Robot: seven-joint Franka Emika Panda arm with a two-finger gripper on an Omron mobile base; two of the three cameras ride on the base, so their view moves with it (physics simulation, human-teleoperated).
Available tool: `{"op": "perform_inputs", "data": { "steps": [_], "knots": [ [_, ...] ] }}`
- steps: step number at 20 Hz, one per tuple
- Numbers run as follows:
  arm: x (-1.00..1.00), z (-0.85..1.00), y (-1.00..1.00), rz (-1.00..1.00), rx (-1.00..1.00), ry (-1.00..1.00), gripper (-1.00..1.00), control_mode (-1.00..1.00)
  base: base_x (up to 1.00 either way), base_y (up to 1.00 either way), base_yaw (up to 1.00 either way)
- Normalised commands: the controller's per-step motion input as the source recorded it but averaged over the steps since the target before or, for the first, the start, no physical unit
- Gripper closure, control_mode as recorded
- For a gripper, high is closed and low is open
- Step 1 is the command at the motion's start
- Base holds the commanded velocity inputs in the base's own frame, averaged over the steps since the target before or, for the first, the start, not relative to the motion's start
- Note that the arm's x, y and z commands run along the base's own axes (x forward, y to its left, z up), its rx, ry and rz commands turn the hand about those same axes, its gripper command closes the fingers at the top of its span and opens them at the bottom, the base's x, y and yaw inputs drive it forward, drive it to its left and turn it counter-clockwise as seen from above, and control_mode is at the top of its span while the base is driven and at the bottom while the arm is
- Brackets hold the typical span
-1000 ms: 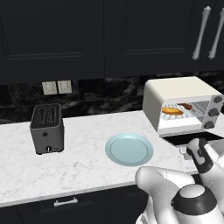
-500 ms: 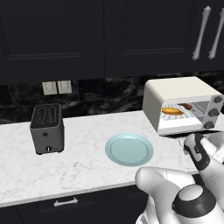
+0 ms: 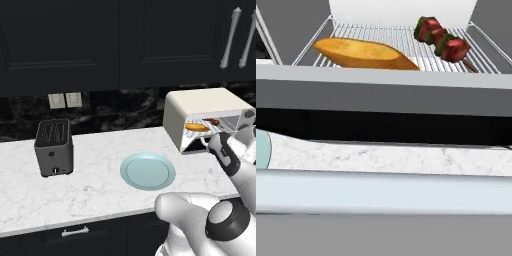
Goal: Pick up the kebab skewer and baguette bread, and place them inside the toaster oven. Close the toaster oven door and start by setting the timer.
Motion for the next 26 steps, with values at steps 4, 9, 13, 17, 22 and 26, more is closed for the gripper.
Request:
{"op": "perform_inputs", "data": {
  "steps": [4,9,13,17,22,26],
  "knots": [
    [0.78,0.25,0.28,-0.01,0.0,0.0,-1.0,-1.0,0.0,0.0,0.0],
    [0.72,0.11,0.23,-0.01,0.0,0.0,-1.0,-1.0,0.0,0.0,0.0],
    [0.61,0.0,0.11,-0.01,0.0,0.0,-1.0,-1.0,0.0,0.0,0.0],
    [0.61,0.0,0.08,0.0,0.0,0.0,-1.0,-1.0,0.0,0.0,0.0],
    [0.63,0.0,0.15,0.0,0.0,0.03,-1.0,-1.0,0.0,0.0,0.0],
    [0.36,0.0,0.09,0.0,0.0,0.08,-1.0,-1.0,0.0,0.0,0.0]
  ]
}}
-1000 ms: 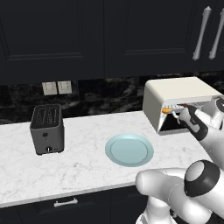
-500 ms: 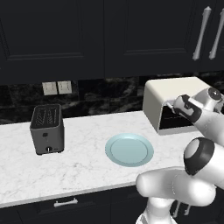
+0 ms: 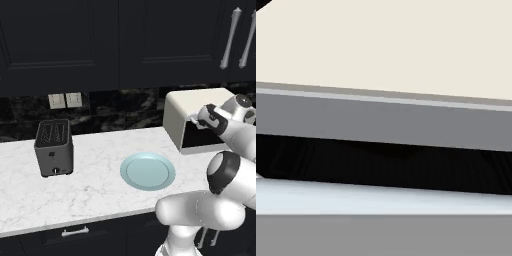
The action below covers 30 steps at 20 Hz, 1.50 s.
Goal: Pick up the kebab skewer and baguette bread, and place them inside the toaster oven. Close the toaster oven door and start by setting the timer.
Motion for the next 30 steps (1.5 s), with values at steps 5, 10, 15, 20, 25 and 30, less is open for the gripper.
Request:
{"op": "perform_inputs", "data": {
  "steps": [5,10,15,20,25,30],
  "knots": [
    [-0.06,0.0,0.01,0.0,0.0,0.04,-1.0,-1.0,0.0,0.0,0.0],
    [-0.33,0.03,0.0,0.0,0.0,0.0,-1.0,-1.0,0.0,0.0,0.0],
    [-0.63,0.26,-0.1,0.0,0.0,0.01,-1.0,-1.0,0.0,0.0,0.0],
    [-0.85,0.21,-0.5,0.1,0.0,-0.01,-1.0,-1.0,0.0,0.0,0.0],
    [-0.73,0.15,-0.73,0.28,-0.04,-0.09,-1.0,-1.0,0.0,0.0,0.0],
    [-0.38,0.13,-0.42,0.3,-0.12,-0.21,-1.0,-1.0,0.0,0.0,0.0]
  ]
}}
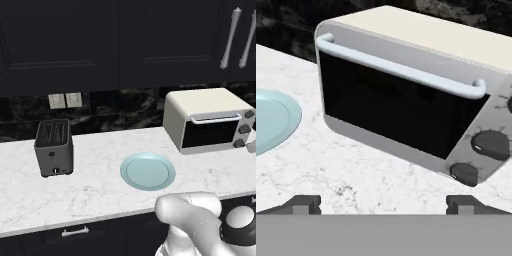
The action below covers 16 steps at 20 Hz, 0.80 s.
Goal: Pick up the kebab skewer and baguette bread, and place them inside the toaster oven. Close the toaster oven door and start by setting the timer.
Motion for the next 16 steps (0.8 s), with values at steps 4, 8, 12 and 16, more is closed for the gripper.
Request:
{"op": "perform_inputs", "data": {
  "steps": [4,8,12,16],
  "knots": [
    [0.04,0.04,-0.09,0.3,-0.15,-0.24,-1.0,-1.0,0.0,0.0,0.0],
    [0.12,0.0,-0.03,0.24,-0.18,-0.29,-1.0,-1.0,0.0,0.0,0.0],
    [0.27,-0.05,0.0,0.05,-0.25,-0.23,-1.0,-1.0,0.0,0.0,0.0],
    [0.13,-0.1,-0.14,0.04,-0.21,-0.14,-1.0,-1.0,0.0,0.0,0.0]
  ]
}}
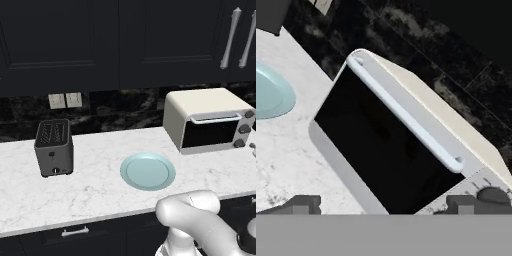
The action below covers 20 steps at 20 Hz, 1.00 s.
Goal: Pick up the kebab skewer and baguette bread, and place them inside the toaster oven. Close the toaster oven door and start by setting the timer.
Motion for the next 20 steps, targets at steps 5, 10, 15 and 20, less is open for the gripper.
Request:
{"op": "perform_inputs", "data": {
  "steps": [5,10,15,20],
  "knots": [
    [0.25,-0.38,-0.14,0.08,-0.2,-0.12,-1.0,-1.0,0.0,0.0,0.0],
    [0.39,-0.27,-0.07,0.07,-0.06,-0.03,-1.0,-1.0,0.0,0.0,0.0],
    [0.22,-0.1,-0.32,0.01,0.0,-0.07,-1.0,-1.0,0.0,0.0,0.0],
    [0.01,0.0,-0.49,0.0,-0.07,-0.14,-1.0,-1.0,0.0,0.0,0.0]
  ]
}}
